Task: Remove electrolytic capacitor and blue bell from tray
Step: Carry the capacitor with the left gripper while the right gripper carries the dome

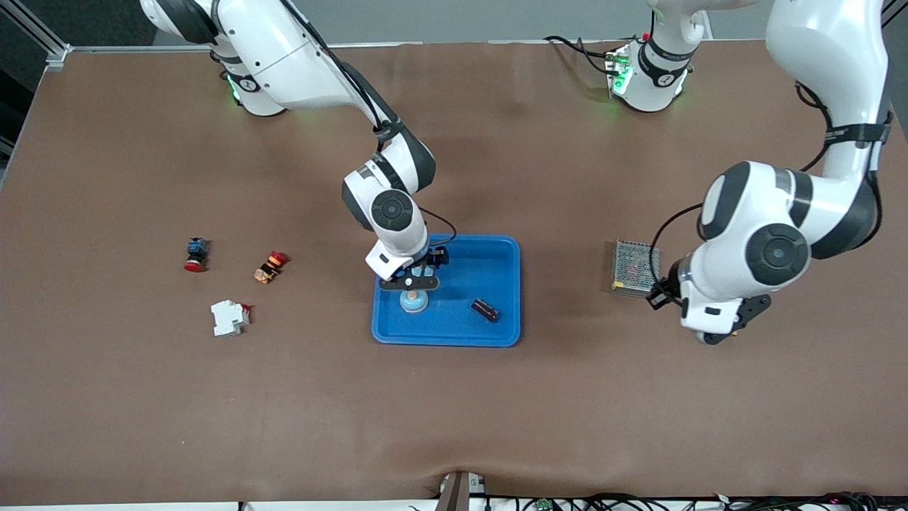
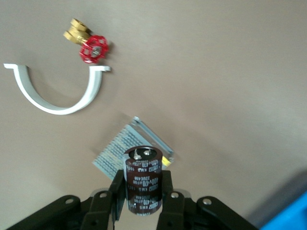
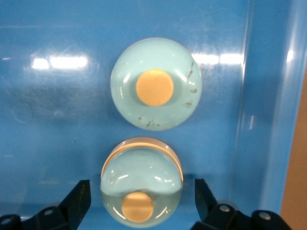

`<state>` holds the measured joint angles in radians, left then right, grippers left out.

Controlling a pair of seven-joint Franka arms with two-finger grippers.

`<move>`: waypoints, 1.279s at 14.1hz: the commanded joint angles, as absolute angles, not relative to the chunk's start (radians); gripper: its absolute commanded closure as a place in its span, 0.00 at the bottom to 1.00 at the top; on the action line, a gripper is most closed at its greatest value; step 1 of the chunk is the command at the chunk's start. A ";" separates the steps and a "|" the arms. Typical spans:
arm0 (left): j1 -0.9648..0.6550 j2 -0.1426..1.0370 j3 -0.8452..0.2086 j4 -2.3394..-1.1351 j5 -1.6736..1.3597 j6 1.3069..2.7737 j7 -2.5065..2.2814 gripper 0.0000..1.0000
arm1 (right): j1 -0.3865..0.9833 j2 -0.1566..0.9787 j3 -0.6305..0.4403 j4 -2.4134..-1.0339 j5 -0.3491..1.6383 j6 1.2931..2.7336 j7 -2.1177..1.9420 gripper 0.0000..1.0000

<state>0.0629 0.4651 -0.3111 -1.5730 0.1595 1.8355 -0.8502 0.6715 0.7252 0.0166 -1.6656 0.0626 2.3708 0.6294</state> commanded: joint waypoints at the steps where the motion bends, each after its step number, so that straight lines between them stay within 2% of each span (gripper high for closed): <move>1: 0.123 0.411 -0.321 -1.654 0.164 1.832 -0.781 1.00 | 0.686 0.736 0.005 -1.649 0.063 2.372 0.647 0.29; 3: 0.161 0.422 -0.318 -1.669 0.178 1.835 -0.749 1.00 | 0.684 0.736 0.006 -1.648 0.063 2.372 0.647 0.44; 6: 0.225 0.442 -0.318 -1.687 0.239 1.847 -0.684 1.00 | 0.683 0.736 0.005 -1.647 0.064 2.372 0.647 0.56; 12: 0.320 0.511 -0.316 -1.726 0.321 1.968 -0.632 1.00 | 0.675 0.704 0.005 -1.641 0.064 2.349 0.637 0.58; 15: 0.350 0.520 -0.313 -1.801 0.324 2.092 -0.624 1.00 | 0.664 0.632 0.002 -1.623 0.058 2.225 0.602 0.58; 18: 0.376 0.543 -0.313 -1.830 0.365 2.155 -0.624 1.00 | 0.611 0.520 0.000 -1.617 0.057 2.074 0.424 0.58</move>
<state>0.3554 0.5479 -0.3057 -1.8004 0.3332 2.1146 -0.6300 0.6599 0.6192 -0.0081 -1.5942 0.0619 2.1615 0.5309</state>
